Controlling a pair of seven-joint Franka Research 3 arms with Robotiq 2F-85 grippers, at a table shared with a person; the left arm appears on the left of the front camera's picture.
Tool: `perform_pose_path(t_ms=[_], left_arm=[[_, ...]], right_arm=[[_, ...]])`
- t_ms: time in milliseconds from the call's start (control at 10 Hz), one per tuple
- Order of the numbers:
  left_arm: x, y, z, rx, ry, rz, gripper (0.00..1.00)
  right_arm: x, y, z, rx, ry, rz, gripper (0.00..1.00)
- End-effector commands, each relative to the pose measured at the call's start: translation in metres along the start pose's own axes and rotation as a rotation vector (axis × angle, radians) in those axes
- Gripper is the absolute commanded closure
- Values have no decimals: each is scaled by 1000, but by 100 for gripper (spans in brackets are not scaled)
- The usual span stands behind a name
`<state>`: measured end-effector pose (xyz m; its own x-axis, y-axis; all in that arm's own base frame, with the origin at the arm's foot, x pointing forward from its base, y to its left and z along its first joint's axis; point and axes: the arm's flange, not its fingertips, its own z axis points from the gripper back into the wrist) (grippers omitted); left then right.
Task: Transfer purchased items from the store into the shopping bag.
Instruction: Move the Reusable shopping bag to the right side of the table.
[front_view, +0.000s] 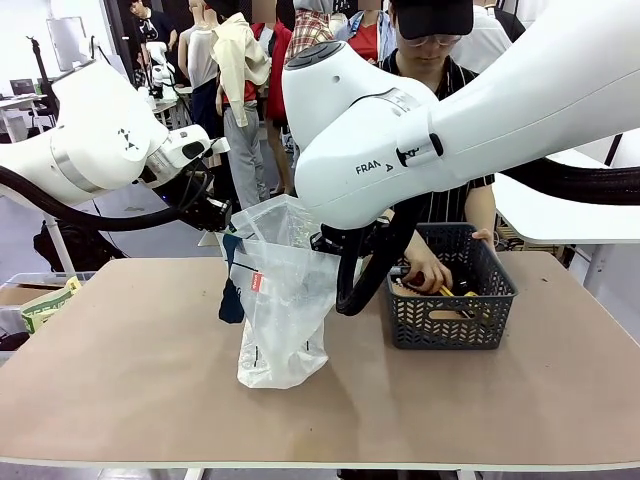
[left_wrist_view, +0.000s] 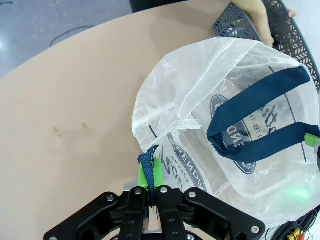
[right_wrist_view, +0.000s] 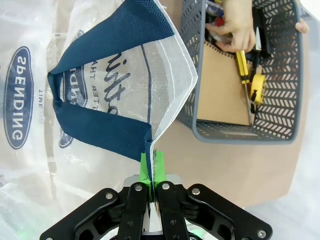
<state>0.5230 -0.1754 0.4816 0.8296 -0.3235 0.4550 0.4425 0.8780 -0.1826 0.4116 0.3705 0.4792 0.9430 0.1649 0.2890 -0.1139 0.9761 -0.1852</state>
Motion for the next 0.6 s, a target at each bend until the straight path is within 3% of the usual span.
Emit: perform_pose_path(t_ms=[0, 500], left_arm=[[0, 1, 0, 1, -1, 3, 100], [0, 1, 0, 1, -1, 3, 100]], right_arm=[[-2, -2, -1, -6, 0, -1, 100], [-2, -2, -1, -6, 0, -1, 100]])
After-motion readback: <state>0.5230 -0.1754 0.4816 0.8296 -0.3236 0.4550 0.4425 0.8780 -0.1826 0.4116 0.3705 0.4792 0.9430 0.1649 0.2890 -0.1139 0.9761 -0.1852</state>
